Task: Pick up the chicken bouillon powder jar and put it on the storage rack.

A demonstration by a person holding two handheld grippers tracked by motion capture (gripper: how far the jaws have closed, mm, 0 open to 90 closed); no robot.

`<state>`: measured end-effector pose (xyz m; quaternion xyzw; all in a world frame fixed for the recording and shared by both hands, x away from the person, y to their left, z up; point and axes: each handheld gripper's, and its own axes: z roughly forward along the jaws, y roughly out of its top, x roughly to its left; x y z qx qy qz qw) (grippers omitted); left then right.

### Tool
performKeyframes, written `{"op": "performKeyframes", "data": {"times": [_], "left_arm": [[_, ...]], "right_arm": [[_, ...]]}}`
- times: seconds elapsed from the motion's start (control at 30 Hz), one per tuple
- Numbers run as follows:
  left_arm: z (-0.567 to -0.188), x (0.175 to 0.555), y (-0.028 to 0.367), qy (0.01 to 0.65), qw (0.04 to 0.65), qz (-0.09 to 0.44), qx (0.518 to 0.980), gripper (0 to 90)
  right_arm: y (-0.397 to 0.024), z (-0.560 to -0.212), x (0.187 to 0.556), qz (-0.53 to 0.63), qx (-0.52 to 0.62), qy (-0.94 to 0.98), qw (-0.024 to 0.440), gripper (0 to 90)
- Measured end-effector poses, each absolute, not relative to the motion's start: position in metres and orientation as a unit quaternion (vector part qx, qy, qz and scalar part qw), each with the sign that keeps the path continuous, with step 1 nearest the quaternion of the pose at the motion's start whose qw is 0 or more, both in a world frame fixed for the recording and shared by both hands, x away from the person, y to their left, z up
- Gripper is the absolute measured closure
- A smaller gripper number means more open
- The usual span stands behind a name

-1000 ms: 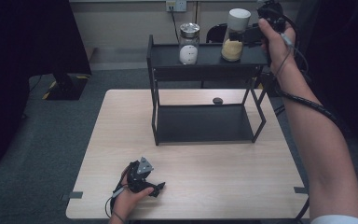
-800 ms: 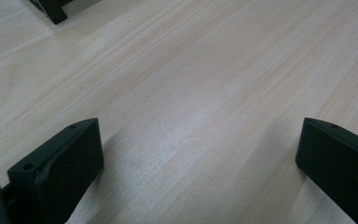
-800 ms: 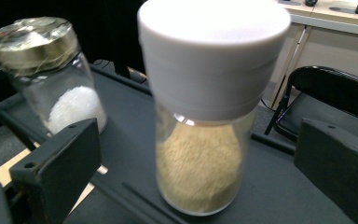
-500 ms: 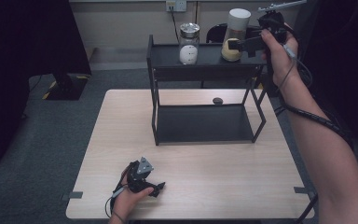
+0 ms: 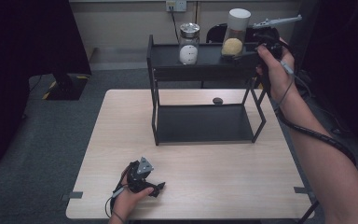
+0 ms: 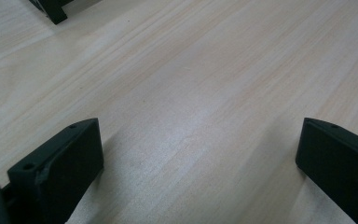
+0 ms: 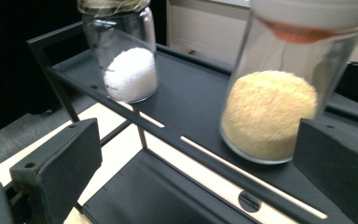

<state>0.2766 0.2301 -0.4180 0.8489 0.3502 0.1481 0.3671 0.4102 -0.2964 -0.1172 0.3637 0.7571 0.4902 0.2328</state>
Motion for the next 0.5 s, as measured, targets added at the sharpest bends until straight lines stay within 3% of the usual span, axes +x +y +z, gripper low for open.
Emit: {"op": "performKeyframes", "data": {"times": [0.5], "left_arm": [[-0.418, 0.277, 0.23, 0.35, 0.367, 0.148, 0.849, 0.0]], "right_arm": [[-0.301, -0.155, 0.396, 0.501, 0.354, 0.758, 0.22, 0.4]]}}
